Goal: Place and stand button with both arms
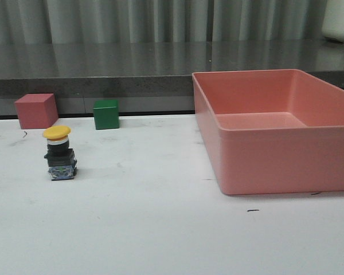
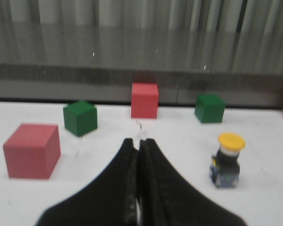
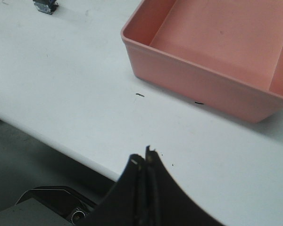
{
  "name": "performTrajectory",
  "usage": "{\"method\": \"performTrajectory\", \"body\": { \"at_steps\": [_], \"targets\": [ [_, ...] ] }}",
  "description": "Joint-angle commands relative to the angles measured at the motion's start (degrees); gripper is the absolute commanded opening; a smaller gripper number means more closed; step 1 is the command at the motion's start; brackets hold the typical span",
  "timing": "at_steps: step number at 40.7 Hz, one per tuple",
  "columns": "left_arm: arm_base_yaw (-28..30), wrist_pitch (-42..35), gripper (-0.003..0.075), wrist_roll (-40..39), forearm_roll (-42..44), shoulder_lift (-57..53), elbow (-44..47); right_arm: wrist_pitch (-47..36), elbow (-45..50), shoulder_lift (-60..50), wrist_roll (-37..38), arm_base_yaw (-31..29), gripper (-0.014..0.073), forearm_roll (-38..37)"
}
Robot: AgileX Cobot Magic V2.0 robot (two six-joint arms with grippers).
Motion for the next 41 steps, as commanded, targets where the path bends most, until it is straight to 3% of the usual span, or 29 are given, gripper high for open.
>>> {"method": "performTrajectory", "body": {
  "at_steps": [1,41],
  "targets": [
    [0.09,-7.06,-0.0020,-0.03,-1.38,-1.39,0.52,-3.25,-1.47,0.10,-0.49,-0.43,-0.0069,0.23],
    [0.09,-7.76,-0.0020,-0.03,-1.38,-1.69,0.52,-5.02,-0.24,-1.96,-0.56,-0.52,-0.0069,-1.64]
  ]
}}
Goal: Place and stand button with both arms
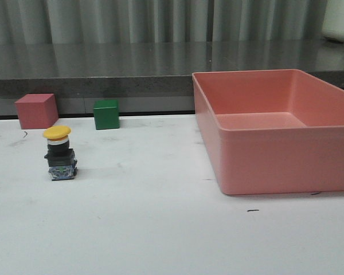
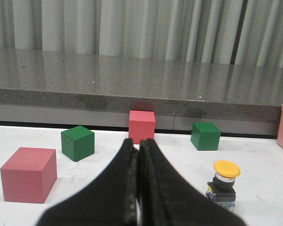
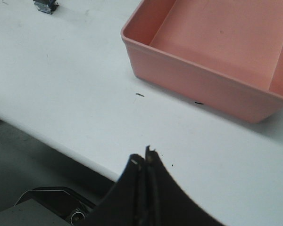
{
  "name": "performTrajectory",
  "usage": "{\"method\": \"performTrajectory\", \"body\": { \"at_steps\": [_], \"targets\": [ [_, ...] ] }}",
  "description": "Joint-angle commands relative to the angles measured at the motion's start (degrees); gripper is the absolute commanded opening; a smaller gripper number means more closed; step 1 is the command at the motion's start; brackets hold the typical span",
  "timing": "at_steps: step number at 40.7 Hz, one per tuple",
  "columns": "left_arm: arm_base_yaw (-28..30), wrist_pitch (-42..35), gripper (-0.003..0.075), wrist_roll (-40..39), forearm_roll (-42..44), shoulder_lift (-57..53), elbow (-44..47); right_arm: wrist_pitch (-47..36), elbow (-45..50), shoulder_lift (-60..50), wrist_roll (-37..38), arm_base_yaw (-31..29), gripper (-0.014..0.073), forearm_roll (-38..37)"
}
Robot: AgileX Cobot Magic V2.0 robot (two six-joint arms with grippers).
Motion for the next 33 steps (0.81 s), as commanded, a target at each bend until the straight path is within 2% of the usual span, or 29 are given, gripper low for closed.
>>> {"method": "performTrajectory", "body": {
  "at_steps": [1,10,14,19,24,27,33],
  "targets": [
    [0.09,-4.97,-0.0020,-0.03,-0.48,-1.42,0.52,-7.30,0.51,-2.68,-0.56,-0.97,-0.0069,-2.44],
    [0.09,-4.97,-0.0020,-0.03,-0.48,-1.32,0.52,-33.22,17.77,-18.73,-0.56,-10.74,-0.0069,-2.57],
    [0.09,-4.97,-0.0020,-0.03,-0.48,-1.32,0.52,-40.87,25.79,-25.31,-0.56,-14.46,-0.0069,-2.57],
    [0.09,-4.97,-0.0020,-0.03,-0.48,-1.32,0.52,-47.29,34.40,-31.04,-0.51,-17.76,-0.0069,-2.51],
    [0.09,-4.97,-0.0020,-0.03,-0.48,-1.32,0.52,-51.91,39.65,-32.31,-0.51,-18.65,-0.0069,-2.31],
    [0.09,-4.97,-0.0020,-0.03,-0.48,-1.32,0.52,-54.44,41.42,-32.31,-0.51,-18.65,-0.0069,-2.30],
    [0.09,-4.97,-0.0020,-0.03,-0.48,-1.32,0.52,-54.35,41.31,-32.31,-0.51,-18.65,-0.0069,-2.30]
  ]
}}
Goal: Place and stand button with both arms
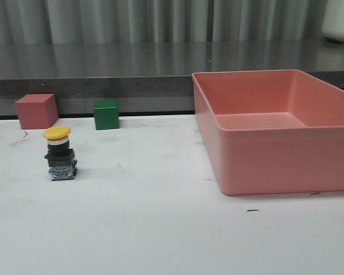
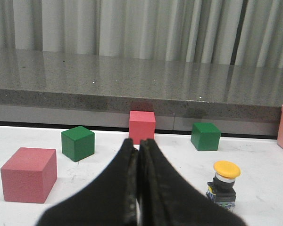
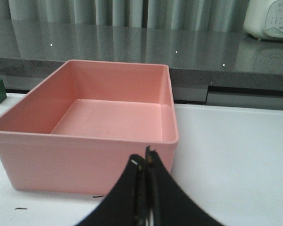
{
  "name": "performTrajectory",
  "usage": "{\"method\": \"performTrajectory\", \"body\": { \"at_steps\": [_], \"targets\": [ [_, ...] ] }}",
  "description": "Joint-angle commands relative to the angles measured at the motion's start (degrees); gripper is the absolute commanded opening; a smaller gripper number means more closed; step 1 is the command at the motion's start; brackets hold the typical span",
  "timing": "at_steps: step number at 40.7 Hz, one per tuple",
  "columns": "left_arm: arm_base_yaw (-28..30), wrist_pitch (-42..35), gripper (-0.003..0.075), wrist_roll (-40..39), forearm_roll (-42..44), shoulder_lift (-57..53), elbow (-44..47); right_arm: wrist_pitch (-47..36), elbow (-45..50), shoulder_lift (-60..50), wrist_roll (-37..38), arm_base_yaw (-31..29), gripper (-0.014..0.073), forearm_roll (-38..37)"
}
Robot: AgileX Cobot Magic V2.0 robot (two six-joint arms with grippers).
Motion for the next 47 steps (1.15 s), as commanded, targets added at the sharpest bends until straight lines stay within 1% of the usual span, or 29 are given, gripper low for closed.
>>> {"method": "performTrajectory", "body": {
  "at_steps": [1,11,13,18,20,47],
  "targets": [
    [0.09,-4.88,-0.0020,-0.03,-0.44,-1.32,0.52,-5.67,-0.23,-1.04,-0.51,-0.43,-0.0069,-0.19],
    [0.09,-4.88,-0.0020,-0.03,-0.44,-1.32,0.52,-7.04,-0.23,-1.04,-0.44,-0.43,-0.0069,-0.08],
    [0.09,-4.88,-0.0020,-0.03,-0.44,-1.32,0.52,-8.22,-0.23,-1.04,0.62,-0.43,-0.0069,-0.45],
    [0.09,-4.88,-0.0020,-0.03,-0.44,-1.32,0.52,-10.98,-0.23,-1.04,7.09,-0.43,-0.0069,-6.87],
    [0.09,-4.88,-0.0020,-0.03,-0.44,-1.32,0.52,-11.71,-0.23,-1.04,8.21,-0.43,-0.0069,-7.25],
    [0.09,-4.88,-0.0020,-0.03,-0.44,-1.32,0.52,-10.68,-0.23,-1.04,8.11,-0.43,-0.0069,-6.95]
  ]
}}
